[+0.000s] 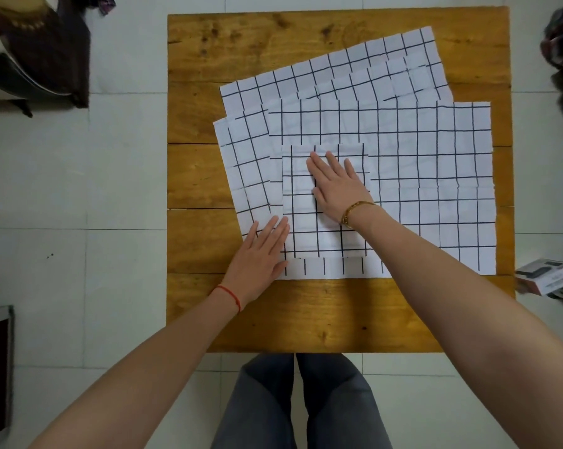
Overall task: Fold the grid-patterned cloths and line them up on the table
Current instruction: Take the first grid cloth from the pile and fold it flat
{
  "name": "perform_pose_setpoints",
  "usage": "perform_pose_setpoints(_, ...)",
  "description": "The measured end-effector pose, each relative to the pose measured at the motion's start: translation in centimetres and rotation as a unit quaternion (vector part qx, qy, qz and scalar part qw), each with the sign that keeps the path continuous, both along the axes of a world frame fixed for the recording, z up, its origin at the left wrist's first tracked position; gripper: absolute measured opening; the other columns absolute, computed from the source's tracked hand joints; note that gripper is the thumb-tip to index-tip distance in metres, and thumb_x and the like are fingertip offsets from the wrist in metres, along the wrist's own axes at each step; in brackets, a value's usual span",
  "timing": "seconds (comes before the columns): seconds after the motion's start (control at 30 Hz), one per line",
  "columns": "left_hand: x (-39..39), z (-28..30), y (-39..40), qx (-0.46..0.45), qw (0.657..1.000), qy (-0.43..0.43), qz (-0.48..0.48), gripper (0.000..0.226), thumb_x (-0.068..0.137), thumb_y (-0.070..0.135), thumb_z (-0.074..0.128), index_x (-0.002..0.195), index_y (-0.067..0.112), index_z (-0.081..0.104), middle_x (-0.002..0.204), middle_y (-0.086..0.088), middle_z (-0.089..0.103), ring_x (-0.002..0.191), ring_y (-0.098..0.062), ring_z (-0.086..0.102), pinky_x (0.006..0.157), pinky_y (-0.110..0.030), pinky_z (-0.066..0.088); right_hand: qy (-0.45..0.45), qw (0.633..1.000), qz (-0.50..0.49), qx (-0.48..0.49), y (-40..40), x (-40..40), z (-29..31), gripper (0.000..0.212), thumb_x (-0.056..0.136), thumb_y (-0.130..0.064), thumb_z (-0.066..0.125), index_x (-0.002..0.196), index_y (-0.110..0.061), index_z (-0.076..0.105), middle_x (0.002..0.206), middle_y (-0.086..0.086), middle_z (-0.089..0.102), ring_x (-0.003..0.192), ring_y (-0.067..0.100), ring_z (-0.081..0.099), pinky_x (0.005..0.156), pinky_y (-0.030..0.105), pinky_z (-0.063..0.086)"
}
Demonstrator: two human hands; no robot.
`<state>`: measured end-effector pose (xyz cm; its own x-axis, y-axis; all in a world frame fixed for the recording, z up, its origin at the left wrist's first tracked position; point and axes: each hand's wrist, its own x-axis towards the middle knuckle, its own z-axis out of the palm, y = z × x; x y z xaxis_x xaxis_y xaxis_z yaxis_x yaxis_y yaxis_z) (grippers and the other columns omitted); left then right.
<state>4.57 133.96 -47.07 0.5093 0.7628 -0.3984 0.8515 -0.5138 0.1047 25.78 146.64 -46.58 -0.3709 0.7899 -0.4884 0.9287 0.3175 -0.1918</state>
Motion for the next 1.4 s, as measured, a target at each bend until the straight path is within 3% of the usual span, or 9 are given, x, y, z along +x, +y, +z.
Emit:
perform_pose_setpoints(0.37,-1.0,0.3,-2.6,-0.013,0.999,-0.013,-0.046,0.066,0.102,0.046,0.02,0.154,0.007,0.008,0.162,-0.012,0.003,0.15,-0.027,-0.004,0.12,-0.048,0.013,-0.02,1.0,0.012,0.006,0.1,-0.1,-0.1,0.057,0.102,-0.03,0.02,0.153,-0.017,-0.002,0.16,-0.002,-0.007,0.148,0.024,-0.006,0.12,0.046,0.0)
perform_pose_setpoints(0.47,-0.8,0.8,-1.9,-0.009,0.998,-0.03,-0.047,0.059,0.102,0.042,0.021,0.15,0.007,0.028,0.158,-0.013,0.023,0.148,-0.028,0.014,0.119,-0.048,0.02,-0.022,1.0,0.012,0.009,0.1,-0.2,-0.2,0.057,0.102,-0.03,0.02,0.153,-0.017,-0.002,0.161,-0.002,-0.007,0.148,0.024,-0.006,0.12,0.046,0.0)
perform_pose_setpoints(0.6,0.2,1.5,-0.1,0.028,0.996,-0.088,-0.018,0.044,0.101,0.032,0.029,0.129,0.011,0.056,0.139,-0.01,0.052,0.136,-0.027,0.041,0.116,-0.046,0.029,-0.002,1.0,0.011,0.018,0.4,-0.1,0.1,0.055,0.102,-0.029,0.022,0.153,-0.015,0.006,0.161,0.0,0.002,0.148,0.026,0.001,0.12,0.045,0.002)
perform_pose_setpoints(0.77,1.6,1.4,2.8,0.057,0.992,-0.09,0.069,0.04,0.095,0.02,0.046,0.134,0.01,0.052,0.137,-0.009,0.053,0.13,-0.026,0.045,0.112,-0.043,0.035,0.115,0.987,-0.025,0.111,2.4,0.4,0.6,0.046,0.096,-0.015,0.042,0.14,-0.006,0.039,0.15,0.015,0.033,0.136,0.035,0.033,0.115,0.044,0.024)
perform_pose_setpoints(0.87,2.3,1.3,4.1,0.068,0.991,-0.085,0.083,0.044,0.092,0.016,0.051,0.135,0.008,0.051,0.136,-0.009,0.053,0.126,-0.027,0.047,0.108,-0.042,0.038,0.117,0.979,-0.065,0.156,3.9,1.0,0.9,0.043,0.09,-0.008,0.049,0.132,-0.003,0.047,0.14,0.017,0.045,0.126,0.035,0.042,0.104,0.043,0.035)
perform_pose_setpoints(1.17,2.6,0.7,5.5,0.06,0.991,-0.085,0.083,0.045,0.087,0.011,0.059,0.131,0.009,0.054,0.128,-0.007,0.056,0.12,-0.025,0.051,0.103,-0.04,0.041,0.004,0.985,-0.087,0.149,6.0,2.4,0.1,0.04,0.081,0.003,0.052,0.12,-0.006,0.052,0.118,0.014,0.053,0.11,0.034,0.045,0.091,0.039,0.036)
perform_pose_setpoints(1.4,2.4,0.8,5.7,0.04,0.989,-0.1,0.097,0.047,0.088,0.013,0.057,0.134,0.01,0.051,0.128,-0.007,0.054,0.122,-0.026,0.048,0.107,-0.039,0.038,0.018,0.982,-0.119,0.144,6.4,2.3,0.1,0.03,0.078,0.005,0.054,0.107,-0.004,0.056,0.11,0.016,0.053,0.106,0.033,0.043,0.083,0.032,0.032)
